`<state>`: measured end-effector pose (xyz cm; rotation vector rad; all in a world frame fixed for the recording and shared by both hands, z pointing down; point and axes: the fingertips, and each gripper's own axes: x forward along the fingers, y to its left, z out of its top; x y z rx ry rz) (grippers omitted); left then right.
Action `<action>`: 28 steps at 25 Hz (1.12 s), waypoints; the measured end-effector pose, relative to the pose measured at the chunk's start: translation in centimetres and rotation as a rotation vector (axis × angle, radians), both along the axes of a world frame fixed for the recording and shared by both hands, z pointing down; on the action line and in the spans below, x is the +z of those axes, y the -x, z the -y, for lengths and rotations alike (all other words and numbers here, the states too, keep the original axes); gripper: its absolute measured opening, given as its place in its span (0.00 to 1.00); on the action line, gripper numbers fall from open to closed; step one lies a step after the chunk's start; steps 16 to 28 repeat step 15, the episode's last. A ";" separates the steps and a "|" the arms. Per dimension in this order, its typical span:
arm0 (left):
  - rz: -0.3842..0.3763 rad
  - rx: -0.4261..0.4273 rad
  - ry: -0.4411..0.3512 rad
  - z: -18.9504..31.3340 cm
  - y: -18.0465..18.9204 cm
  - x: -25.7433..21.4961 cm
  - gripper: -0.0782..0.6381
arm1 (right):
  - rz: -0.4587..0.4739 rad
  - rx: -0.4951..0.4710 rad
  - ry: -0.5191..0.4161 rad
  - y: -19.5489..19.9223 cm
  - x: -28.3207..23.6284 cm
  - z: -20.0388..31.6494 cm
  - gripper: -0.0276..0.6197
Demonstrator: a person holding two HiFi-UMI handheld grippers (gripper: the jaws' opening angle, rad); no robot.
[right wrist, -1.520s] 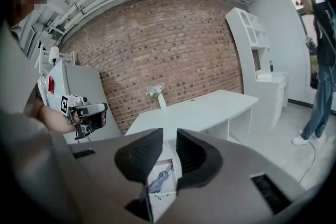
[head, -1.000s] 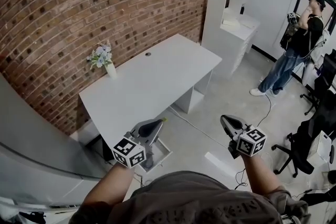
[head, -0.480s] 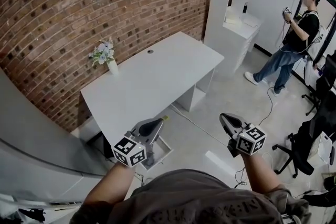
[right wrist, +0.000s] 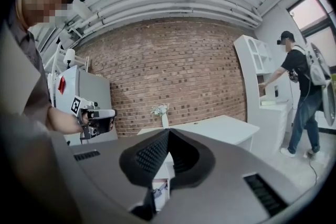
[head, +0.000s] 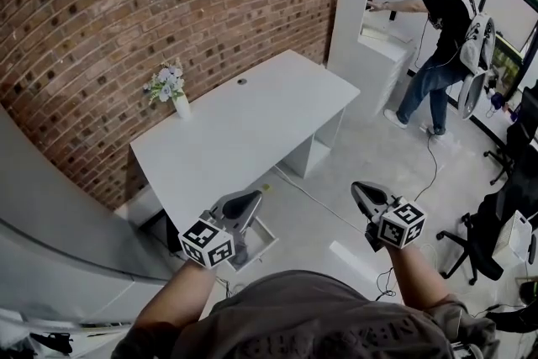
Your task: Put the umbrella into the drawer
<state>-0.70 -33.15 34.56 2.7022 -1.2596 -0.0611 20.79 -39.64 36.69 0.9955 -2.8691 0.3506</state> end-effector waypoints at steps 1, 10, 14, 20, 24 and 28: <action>0.000 0.002 0.000 -0.1 0.0 0.0 0.12 | -0.003 -0.003 -0.004 0.1 0.0 -0.1 0.03; 0.005 0.010 -0.002 -0.5 -0.3 0.0 0.12 | -0.024 -0.009 -0.012 0.1 0.1 -0.4 0.03; 0.005 0.012 -0.003 -0.6 -0.3 -0.2 0.12 | -0.058 -0.009 -0.034 0.1 0.0 -0.3 0.03; 0.005 0.012 -0.003 -0.6 -0.3 -0.2 0.12 | -0.061 -0.010 -0.037 0.1 -0.1 -0.3 0.03; 0.005 0.012 -0.003 -0.6 -0.3 -0.2 0.12 | -0.061 -0.010 -0.037 0.1 -0.1 -0.3 0.03; 0.005 0.012 -0.003 -0.6 -0.3 -0.2 0.12 | -0.061 -0.010 -0.037 0.1 -0.1 -0.3 0.03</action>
